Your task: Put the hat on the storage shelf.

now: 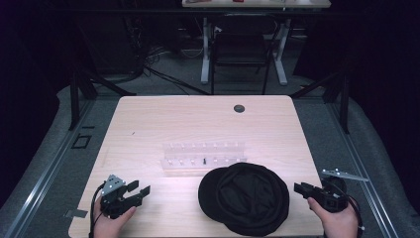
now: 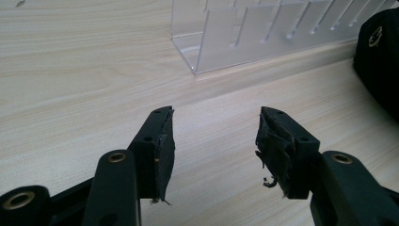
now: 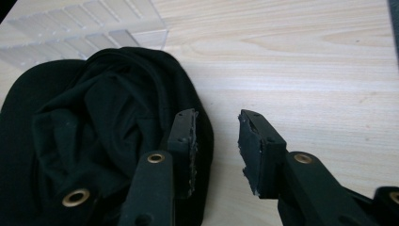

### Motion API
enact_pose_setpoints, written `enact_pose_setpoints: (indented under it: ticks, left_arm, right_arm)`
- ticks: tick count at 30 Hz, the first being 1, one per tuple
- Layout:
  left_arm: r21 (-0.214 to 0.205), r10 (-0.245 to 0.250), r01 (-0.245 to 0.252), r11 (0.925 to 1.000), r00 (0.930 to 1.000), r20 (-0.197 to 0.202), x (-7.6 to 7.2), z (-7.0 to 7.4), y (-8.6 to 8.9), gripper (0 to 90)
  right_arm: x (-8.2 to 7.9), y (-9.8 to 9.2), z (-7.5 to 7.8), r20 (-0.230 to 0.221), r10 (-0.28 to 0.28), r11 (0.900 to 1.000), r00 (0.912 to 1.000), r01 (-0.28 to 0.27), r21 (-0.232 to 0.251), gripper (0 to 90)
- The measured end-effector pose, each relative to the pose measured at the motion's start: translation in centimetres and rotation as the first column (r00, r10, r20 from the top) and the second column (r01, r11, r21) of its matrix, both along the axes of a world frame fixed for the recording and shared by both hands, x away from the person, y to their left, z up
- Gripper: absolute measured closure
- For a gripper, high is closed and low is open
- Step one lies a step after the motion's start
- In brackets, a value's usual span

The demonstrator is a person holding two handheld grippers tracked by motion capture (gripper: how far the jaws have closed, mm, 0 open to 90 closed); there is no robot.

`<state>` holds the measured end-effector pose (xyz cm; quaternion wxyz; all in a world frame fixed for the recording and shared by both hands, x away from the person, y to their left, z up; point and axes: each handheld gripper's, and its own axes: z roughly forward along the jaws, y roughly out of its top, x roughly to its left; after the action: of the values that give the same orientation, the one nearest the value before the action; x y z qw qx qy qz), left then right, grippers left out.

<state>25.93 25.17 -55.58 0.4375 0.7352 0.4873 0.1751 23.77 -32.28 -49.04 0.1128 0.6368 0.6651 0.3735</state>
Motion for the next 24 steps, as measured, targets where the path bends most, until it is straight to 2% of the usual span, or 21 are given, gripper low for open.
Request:
enact_pose_setpoints:
  ticks: [3, 5, 6, 11, 13, 14, 17, 18, 19, 24]
  left_arm:
    - [-0.001, -0.003, 0.003, 1.0000, 1.0000, 0.000, 0.0, 0.0, 0.0, 46.3]
    - [0.001, -0.003, 0.003, 1.0000, 1.0000, 0.006, 0.0, 0.0, -0.2, 46.3]
    - [0.004, -0.006, 0.006, 1.0000, 1.0000, 0.003, 0.0, 0.0, -0.2, 46.3]
    - [0.005, -0.007, 0.007, 1.0000, 1.0000, -0.001, 0.0, -0.1, -0.2, 46.3]
    - [0.006, -0.007, 0.007, 1.0000, 1.0000, 0.000, 0.0, -0.1, -0.2, 46.3]
    - [0.006, -0.007, 0.007, 1.0000, 1.0000, -0.001, 0.0, -0.1, -0.3, 46.3]
    - [0.008, -0.007, 0.007, 0.9999, 1.0000, -0.001, 0.0, -0.1, -0.3, 46.3]
    - [0.008, -0.008, 0.008, 0.9999, 1.0000, -0.001, 0.0, -0.1, -0.3, 46.3]
    - [0.008, -0.008, 0.008, 0.9999, 1.0000, -0.001, 0.0, -0.1, -0.3, 46.3]
    - [0.007, -0.008, 0.008, 0.9999, 1.0000, -0.002, 0.0, -0.1, -0.3, 46.3]
  right_arm:
    - [0.3, 0.3, 0.3, -0.016, 0.021, 0.9998, 0.9997, -0.021, -0.005, 66.7]
    - [0.6, 0.5, 0.4, -0.043, 0.045, 0.9990, 0.9981, -0.045, -0.006, 67.5]
    - [0.8, 0.8, 0.5, -0.070, 0.059, 0.9983, 0.9958, -0.059, -0.004, 68.0]
    - [1.4, 1.5, 0.4, -0.143, 0.100, 0.9942, 0.9846, -0.105, -0.024, 68.1]
    - [1.6, 1.6, 0.3, -0.154, 0.104, 0.9937, 0.9826, -0.109, -0.024, 68.0]
    - [1.9, 1.8, 0.1, -0.179, 0.113, 0.9924, 0.9774, -0.120, -0.029, 68.0]
    - [2.1, 2.1, 0.0, -0.197, 0.117, 0.9911, 0.9735, -0.127, -0.040, 68.2]
    - [2.3, 2.1, -0.2, -0.216, 0.120, 0.9898, 0.9690, -0.134, -0.049, 69.3]
    - [2.4, 2.1, -0.3, -0.217, 0.119, 0.9899, 0.9690, -0.132, -0.051, 69.9]
    - [2.8, 2.2, -0.7, -0.259, 0.122, 0.9896, 0.9580, -0.137, -0.043, 72.7]
